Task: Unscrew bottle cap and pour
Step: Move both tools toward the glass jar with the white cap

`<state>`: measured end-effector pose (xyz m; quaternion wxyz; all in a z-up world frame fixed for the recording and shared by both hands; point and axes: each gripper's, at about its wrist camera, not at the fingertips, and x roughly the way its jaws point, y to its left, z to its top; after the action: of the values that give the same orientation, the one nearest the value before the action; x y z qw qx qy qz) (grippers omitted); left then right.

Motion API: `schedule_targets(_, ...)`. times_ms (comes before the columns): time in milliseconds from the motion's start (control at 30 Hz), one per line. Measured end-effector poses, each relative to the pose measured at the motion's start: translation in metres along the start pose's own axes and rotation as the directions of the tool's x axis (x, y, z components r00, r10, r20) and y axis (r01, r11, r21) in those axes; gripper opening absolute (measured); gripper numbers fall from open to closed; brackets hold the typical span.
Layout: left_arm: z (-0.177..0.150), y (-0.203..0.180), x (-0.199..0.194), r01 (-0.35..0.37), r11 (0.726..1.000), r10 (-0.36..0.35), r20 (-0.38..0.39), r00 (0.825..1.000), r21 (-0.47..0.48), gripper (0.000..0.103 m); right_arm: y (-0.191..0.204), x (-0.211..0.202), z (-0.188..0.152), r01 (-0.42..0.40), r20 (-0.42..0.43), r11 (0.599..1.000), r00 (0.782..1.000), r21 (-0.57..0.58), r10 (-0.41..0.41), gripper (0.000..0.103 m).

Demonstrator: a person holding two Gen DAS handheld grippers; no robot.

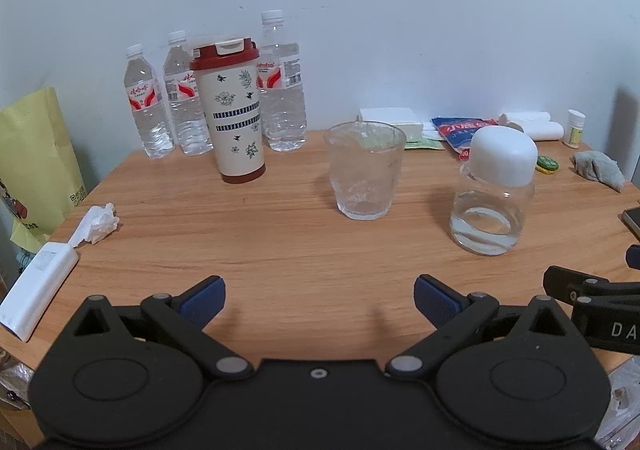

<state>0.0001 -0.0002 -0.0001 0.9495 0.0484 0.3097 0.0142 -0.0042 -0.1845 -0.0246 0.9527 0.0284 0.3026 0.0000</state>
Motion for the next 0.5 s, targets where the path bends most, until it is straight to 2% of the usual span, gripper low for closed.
schedule_targets(500,-0.0011,-0.0094,0.0021,0.043,0.999,-0.043,0.0,0.999,0.031,0.103,-0.0052,0.0004,0.0003,0.013,0.009,1.0,1.0,0.017,-0.013,0.103)
